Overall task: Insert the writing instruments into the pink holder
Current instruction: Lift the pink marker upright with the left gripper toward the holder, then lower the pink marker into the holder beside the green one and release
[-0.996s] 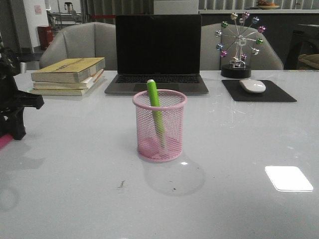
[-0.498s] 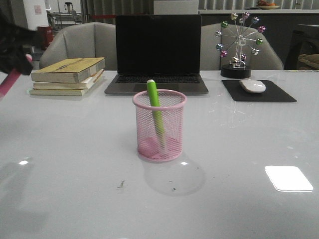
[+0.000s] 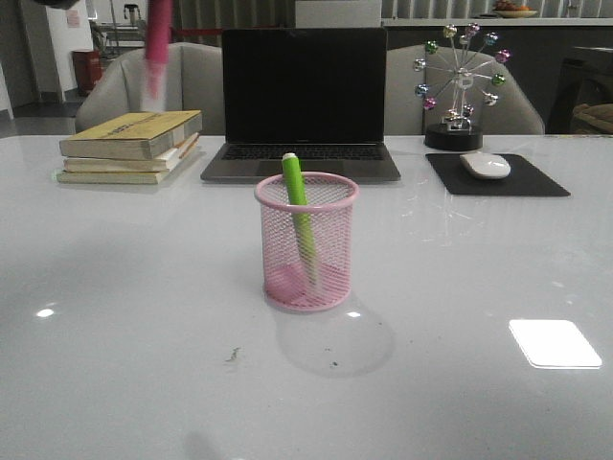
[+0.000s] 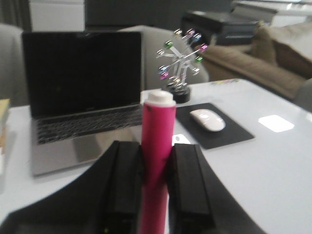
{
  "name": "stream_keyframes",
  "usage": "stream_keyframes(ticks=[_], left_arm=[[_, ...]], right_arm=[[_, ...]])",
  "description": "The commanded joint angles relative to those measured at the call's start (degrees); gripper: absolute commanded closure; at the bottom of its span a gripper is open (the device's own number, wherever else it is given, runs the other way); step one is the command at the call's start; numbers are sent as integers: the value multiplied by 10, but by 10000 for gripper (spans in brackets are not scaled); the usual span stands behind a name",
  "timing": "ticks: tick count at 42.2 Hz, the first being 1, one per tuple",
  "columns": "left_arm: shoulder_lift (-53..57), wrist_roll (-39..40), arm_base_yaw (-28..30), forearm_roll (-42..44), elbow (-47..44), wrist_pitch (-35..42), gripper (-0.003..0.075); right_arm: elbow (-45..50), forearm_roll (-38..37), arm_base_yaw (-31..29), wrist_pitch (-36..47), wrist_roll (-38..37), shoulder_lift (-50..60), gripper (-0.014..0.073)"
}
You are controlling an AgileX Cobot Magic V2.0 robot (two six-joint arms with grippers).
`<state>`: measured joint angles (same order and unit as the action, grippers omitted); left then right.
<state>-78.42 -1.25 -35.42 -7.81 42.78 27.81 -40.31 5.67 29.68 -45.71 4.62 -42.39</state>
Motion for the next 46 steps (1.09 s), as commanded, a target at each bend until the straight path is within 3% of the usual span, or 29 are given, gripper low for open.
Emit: stream_keyframes(ticks=[1, 13, 16, 26, 33, 46], left_arm=[[-16, 1, -40, -5, 13, 143, 629], [-168, 1, -99, -3, 15, 420, 629], [-202, 3, -100, -2, 24, 447, 629], [-281, 5, -99, -2, 78, 437, 629], [-300, 5, -99, -2, 88, 383, 625], [-300, 5, -99, -2, 88, 344, 344]], right_arm=[[-15, -2, -3, 29, 3, 3, 140], [-15, -2, -3, 29, 3, 3, 140], [-15, -2, -3, 29, 3, 3, 140], [-15, -2, -3, 29, 3, 3, 140], [-15, -2, -3, 29, 3, 3, 140], [-15, -2, -3, 29, 3, 3, 140]])
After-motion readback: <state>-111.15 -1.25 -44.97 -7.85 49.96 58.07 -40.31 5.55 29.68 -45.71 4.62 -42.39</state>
